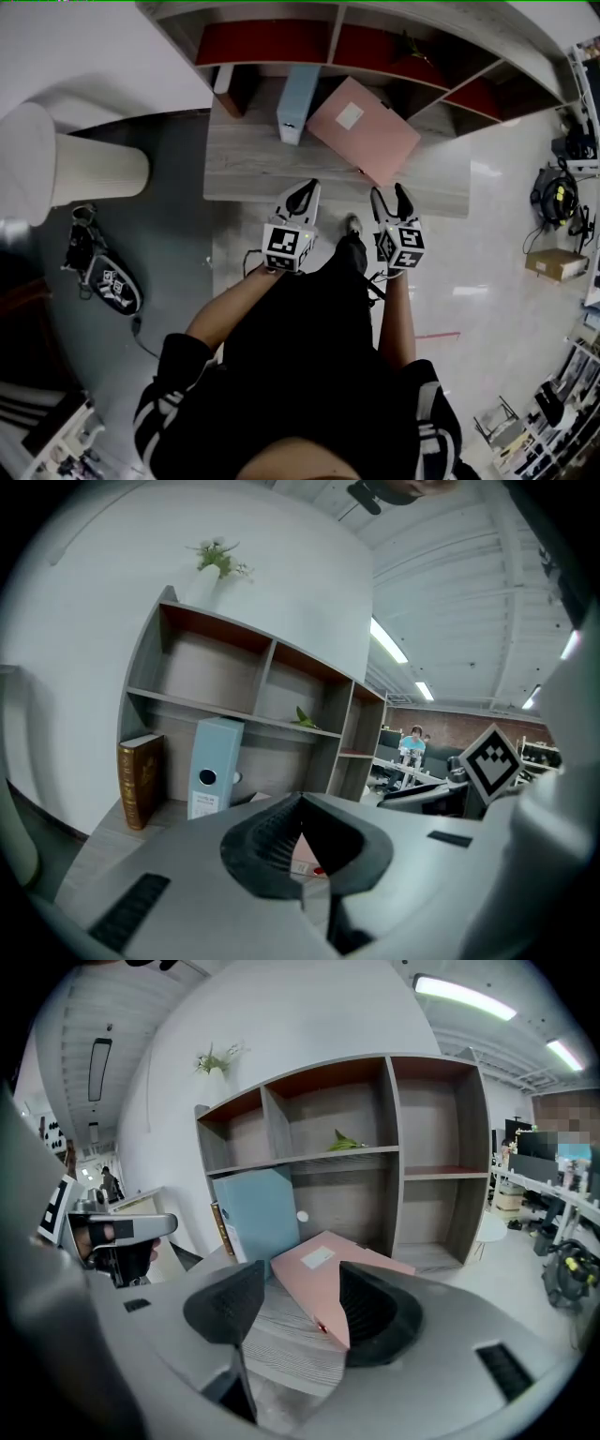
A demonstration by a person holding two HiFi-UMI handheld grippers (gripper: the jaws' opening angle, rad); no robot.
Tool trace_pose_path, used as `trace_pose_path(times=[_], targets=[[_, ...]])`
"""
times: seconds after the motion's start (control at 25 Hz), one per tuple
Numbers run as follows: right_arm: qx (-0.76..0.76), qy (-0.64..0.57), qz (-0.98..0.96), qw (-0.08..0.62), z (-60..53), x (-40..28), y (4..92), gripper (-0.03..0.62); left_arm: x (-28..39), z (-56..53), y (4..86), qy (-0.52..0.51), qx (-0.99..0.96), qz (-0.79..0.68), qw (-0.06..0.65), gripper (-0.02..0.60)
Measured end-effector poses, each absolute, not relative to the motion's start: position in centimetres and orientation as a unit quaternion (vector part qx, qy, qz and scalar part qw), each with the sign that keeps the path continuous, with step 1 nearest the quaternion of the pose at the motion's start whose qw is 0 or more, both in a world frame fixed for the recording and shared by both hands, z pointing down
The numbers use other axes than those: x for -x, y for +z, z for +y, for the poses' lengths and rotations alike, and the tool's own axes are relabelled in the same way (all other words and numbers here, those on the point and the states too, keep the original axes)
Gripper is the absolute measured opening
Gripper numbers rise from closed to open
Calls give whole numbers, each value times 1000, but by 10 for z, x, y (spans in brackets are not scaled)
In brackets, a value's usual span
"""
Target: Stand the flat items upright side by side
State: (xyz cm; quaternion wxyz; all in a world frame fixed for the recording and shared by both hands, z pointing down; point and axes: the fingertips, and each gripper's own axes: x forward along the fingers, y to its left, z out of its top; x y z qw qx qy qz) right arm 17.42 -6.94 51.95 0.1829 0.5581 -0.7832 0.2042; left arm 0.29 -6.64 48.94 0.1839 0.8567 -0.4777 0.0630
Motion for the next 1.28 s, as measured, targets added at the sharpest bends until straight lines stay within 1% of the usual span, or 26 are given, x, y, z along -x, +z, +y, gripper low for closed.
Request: trace_pose_path(times=[0.44, 0.68, 1.08, 1.12, 1.16, 1.2, 1.24, 1.28], targets=[[-464, 226, -829, 214, -137, -274, 562, 268, -107, -99, 539, 74, -797, -546, 246, 21], [-417, 235, -846, 233, -172, -307, 594, 268, -137, -101, 577, 88, -761, -584, 270, 21], [-380, 245, -850, 269, -227, -335, 646, 278, -164, -108, 626, 89, -719, -610, 320, 28], [-378, 245, -850, 273, -231, -336, 651, 280, -167, -108, 631, 89, -718, -608, 327, 41], [-376, 245, -850, 277, -236, -336, 656, 285, -169, -109, 635, 88, -718, -605, 333, 76], [-374, 245, -849, 281, -239, -337, 660, 289, -171, -110, 639, 86, -718, -601, 339, 138], [-372, 247, -848, 285, -243, -337, 665, 296, -172, -112, 643, 86, -719, -599, 343, 182], [-370, 251, -847, 287, -247, -338, 669, 302, -173, -113, 645, 86, -719, -597, 346, 194]])
